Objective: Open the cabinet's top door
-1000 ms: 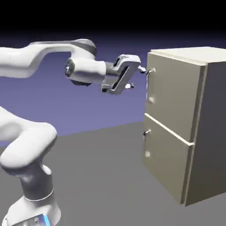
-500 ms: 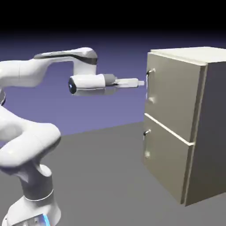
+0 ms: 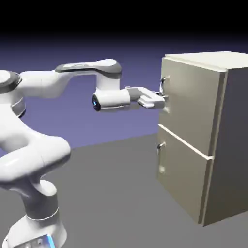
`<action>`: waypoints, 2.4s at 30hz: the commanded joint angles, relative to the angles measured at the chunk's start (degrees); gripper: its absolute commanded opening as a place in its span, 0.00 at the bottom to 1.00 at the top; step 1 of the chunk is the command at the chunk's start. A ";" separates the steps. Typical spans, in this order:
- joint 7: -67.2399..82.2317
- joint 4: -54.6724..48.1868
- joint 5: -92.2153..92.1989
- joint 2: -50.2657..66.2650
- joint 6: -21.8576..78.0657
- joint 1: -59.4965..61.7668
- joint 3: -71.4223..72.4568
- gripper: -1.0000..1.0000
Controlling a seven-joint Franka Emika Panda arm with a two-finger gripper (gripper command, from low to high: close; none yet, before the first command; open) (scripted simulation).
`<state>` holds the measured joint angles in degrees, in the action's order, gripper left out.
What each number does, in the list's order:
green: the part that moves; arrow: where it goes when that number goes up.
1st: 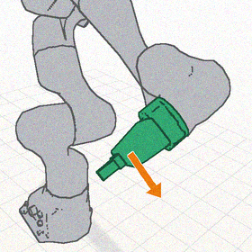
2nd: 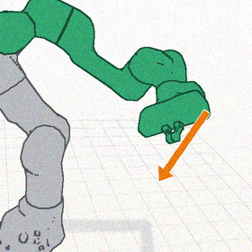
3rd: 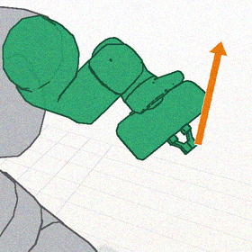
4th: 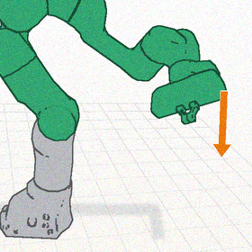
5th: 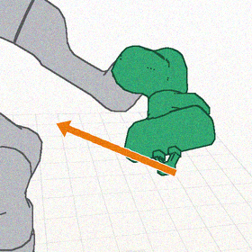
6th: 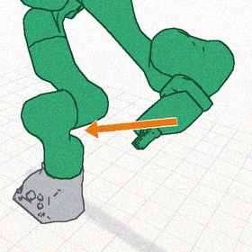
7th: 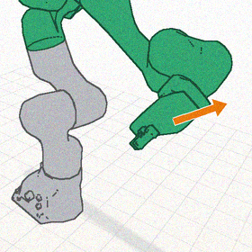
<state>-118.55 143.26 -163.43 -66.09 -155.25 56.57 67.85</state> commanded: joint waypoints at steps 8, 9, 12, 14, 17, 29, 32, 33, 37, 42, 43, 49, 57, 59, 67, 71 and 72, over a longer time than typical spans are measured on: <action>10.08 9.22 2.83 6.72 7.35 -13.26 -11.55 0.00; 12.57 8.83 1.90 8.29 6.60 -14.22 -12.50 0.00; 20.05 7.60 -0.88 12.90 4.25 -17.36 -15.66 0.00; 25.04 7.20 -2.34 15.84 3.04 -20.34 -18.64 0.00; 28.82 9.09 -0.86 17.92 3.66 -26.48 -24.83 0.00; 15.53 23.60 28.98 8.61 15.91 -40.58 -46.48 0.00; 12.82 26.02 36.45 6.28 19.28 -41.57 -51.46 0.00; 11.99 26.71 38.95 5.57 20.47 -41.71 -53.12 0.00; 9.06 28.89 48.91 3.24 25.63 -41.38 -59.80 0.00; 6.57 30.12 61.37 2.05 33.13 -39.46 -68.56 0.00; 6.26 30.13 63.87 2.12 34.79 -38.95 -70.39 0.00; 5.80 28.20 78.82 5.31 45.83 -36.05 -81.93 0.00; 7.47 20.29 97.19 14.44 59.31 -38.56 -98.44 0.00; 5.94 20.82 99.40 11.82 55.30 -42.71 -101.45 0.00; 1.29 18.19 109.84 6.65 50.44 -56.30 -114.68 0.00; 1.90 10.58 116.46 11.41 59.84 -61.50 -122.99 0.00; 2.07 8.51 117.87 12.52 62.11 -63.19 -125.06 0.00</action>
<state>-116.48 151.77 -45.60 -53.57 -93.21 -6.62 -57.21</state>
